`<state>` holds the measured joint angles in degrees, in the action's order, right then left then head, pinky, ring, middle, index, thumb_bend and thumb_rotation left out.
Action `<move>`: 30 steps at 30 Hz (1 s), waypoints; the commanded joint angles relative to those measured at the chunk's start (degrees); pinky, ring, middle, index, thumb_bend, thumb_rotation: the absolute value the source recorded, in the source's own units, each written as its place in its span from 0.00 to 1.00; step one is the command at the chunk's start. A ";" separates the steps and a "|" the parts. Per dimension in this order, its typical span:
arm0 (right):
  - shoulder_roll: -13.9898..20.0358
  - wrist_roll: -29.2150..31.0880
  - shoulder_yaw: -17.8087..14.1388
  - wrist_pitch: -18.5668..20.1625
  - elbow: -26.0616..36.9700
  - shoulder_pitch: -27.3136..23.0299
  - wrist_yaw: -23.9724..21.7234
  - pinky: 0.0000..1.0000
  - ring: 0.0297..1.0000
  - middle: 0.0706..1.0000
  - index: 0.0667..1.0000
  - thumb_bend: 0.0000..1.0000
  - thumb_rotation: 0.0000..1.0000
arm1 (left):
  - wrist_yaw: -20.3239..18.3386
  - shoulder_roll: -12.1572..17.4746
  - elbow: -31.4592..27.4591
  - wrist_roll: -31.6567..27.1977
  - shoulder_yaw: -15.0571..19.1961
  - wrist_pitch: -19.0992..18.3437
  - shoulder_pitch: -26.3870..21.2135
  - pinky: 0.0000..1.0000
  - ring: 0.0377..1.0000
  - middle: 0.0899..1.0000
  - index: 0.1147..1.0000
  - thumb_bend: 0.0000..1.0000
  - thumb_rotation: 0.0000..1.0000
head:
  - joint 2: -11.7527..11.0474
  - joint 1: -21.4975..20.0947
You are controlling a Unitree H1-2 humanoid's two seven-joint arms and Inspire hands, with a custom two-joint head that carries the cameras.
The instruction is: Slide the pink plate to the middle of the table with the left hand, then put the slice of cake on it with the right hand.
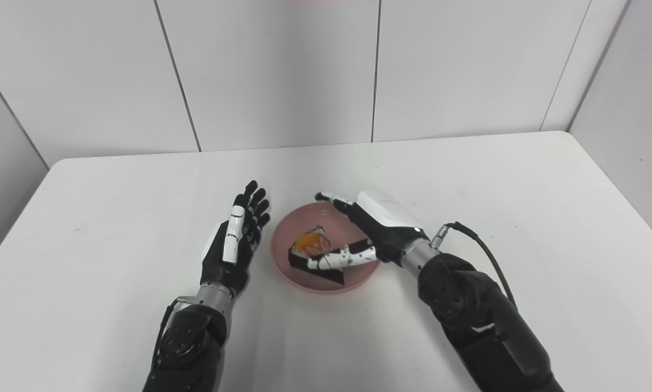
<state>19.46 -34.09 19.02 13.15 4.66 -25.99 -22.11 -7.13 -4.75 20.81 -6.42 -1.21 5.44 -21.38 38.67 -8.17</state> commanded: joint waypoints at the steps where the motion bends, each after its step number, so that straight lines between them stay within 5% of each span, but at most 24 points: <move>1: 0.76 0.04 -1.00 -0.67 0.91 -1.43 0.60 0.80 0.91 0.92 0.91 0.74 0.60 | -0.61 0.05 -0.49 -0.54 0.01 2.10 -2.67 1.00 1.00 1.00 1.00 0.57 1.00 | -0.03 0.07; 5: 1.68 0.18 -1.49 -2.26 1.22 -0.30 1.66 0.88 0.95 0.96 0.95 0.74 0.56 | -0.27 -0.30 0.20 -0.13 -0.01 3.94 -2.48 1.00 1.00 1.00 1.00 0.56 1.00 | -0.32 -0.12; 9: -1.71 4.71 -6.23 -3.18 1.59 3.73 7.31 0.87 0.97 0.99 0.96 0.74 0.55 | -0.20 -0.73 0.67 -0.75 0.38 5.65 -2.36 1.00 1.00 0.99 1.00 0.55 1.00 | -0.22 -0.39; 12: -4.66 6.63 -8.44 -5.94 0.17 6.53 12.46 0.91 0.99 1.00 1.00 0.69 0.69 | -0.11 -0.47 1.00 -0.37 0.21 5.99 -2.34 1.00 0.99 0.98 0.98 0.54 1.00 | -0.29 -0.73; 22: -12.08 12.53 -12.35 -10.77 -3.60 9.33 21.26 0.99 1.00 1.00 1.00 0.64 0.77 | -2.32 0.69 -0.44 -1.43 -0.14 4.78 -1.68 1.00 1.00 1.00 1.00 0.55 1.00 | -0.34 -2.44; 30: -15.54 20.92 -15.11 -11.88 -5.78 9.52 21.68 1.00 1.00 1.00 1.00 0.55 0.88 | -3.06 1.39 -1.05 -1.56 -0.49 4.17 -1.34 1.00 1.00 1.00 1.00 0.54 1.00 | -0.10 -3.21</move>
<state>4.10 -14.80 4.68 4.11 -1.92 -14.94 -0.52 -9.56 -3.30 21.26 -7.64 -1.53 9.11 -21.53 38.50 -11.25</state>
